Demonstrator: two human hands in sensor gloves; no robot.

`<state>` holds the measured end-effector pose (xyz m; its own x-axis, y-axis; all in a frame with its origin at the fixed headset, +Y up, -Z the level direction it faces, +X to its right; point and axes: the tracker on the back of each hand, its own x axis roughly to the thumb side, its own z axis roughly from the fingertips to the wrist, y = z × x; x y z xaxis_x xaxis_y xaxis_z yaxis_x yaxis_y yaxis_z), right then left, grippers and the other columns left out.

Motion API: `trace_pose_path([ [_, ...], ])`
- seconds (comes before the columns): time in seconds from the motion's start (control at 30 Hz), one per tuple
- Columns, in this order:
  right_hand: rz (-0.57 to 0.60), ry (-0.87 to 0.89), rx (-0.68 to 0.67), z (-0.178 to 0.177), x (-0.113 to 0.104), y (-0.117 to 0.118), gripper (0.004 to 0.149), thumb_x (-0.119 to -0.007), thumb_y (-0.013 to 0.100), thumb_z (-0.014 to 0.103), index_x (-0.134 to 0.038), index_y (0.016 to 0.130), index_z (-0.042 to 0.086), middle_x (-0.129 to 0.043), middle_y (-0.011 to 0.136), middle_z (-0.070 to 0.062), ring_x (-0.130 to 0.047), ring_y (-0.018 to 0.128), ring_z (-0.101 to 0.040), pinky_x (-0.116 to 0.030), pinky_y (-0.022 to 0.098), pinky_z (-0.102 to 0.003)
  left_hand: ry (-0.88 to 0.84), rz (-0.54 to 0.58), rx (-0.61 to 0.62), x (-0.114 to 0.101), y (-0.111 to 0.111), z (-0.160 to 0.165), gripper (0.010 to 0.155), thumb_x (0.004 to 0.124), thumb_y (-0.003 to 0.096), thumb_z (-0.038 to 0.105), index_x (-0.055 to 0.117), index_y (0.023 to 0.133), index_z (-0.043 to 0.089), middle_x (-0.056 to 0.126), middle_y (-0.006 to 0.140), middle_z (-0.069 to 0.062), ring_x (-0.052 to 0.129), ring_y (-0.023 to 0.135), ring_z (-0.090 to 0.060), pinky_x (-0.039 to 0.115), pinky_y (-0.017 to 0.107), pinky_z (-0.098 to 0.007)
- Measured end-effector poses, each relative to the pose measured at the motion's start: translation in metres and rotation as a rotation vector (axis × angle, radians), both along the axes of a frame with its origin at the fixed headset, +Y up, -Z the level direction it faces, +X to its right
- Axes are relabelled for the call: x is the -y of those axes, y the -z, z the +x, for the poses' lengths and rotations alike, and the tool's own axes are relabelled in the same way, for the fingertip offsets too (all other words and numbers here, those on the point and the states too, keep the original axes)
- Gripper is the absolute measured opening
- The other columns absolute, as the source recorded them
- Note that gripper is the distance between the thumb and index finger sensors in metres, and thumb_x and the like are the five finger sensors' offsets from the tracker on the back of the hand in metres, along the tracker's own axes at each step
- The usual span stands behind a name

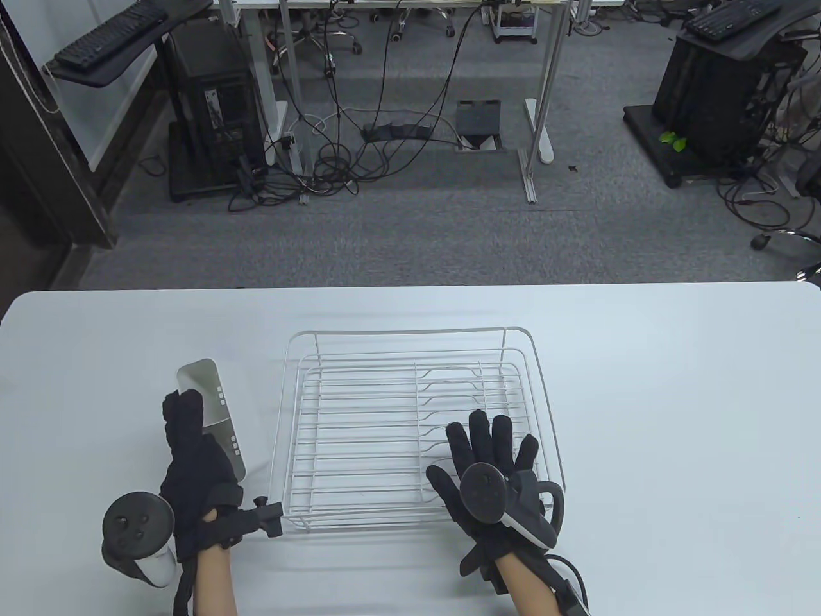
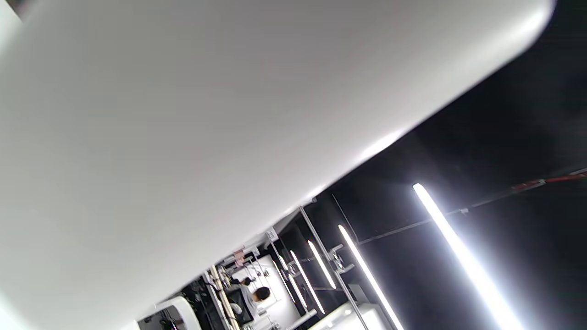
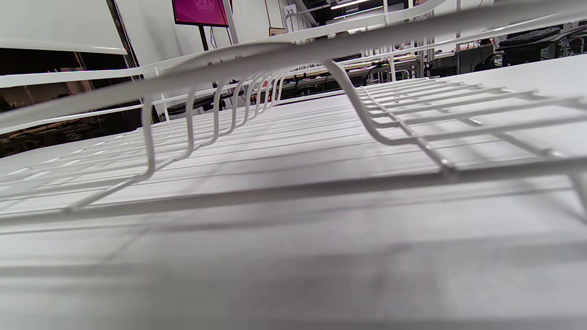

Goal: Hang the cutlery bin on dish rack (Opening facing upward)

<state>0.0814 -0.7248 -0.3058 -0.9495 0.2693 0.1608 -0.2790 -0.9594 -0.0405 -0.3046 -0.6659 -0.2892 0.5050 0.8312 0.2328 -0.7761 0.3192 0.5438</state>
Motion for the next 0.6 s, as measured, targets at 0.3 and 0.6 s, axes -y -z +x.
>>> trace_pose_path([
  [0.3,-0.003,0.001,-0.001,0.0,0.0,0.0,0.072,-0.049,0.057,0.065,-0.041,0.113,0.022,-0.029,0.119,-0.013,-0.018,0.108,-0.041,-0.005,0.065,-0.066,0.047,-0.001,0.167,-0.017,0.014,0.059,0.057,0.061,0.0575,0.019,0.054,0.112,0.032,0.045,0.119,-0.011,0.077,0.096,-0.045,0.074,0.061,-0.056],
  [0.6,-0.004,0.003,-0.001,0.0,0.0,0.0,0.072,-0.049,0.057,0.065,-0.041,0.113,0.022,-0.029,0.119,-0.014,-0.018,0.108,-0.041,-0.005,0.065,-0.066,0.135,0.003,0.263,-0.02,0.013,0.112,0.057,0.06,0.0578,0.02,0.053,0.113,0.032,0.045,0.119,-0.011,0.077,0.096,-0.045,0.075,0.061,-0.056],
])
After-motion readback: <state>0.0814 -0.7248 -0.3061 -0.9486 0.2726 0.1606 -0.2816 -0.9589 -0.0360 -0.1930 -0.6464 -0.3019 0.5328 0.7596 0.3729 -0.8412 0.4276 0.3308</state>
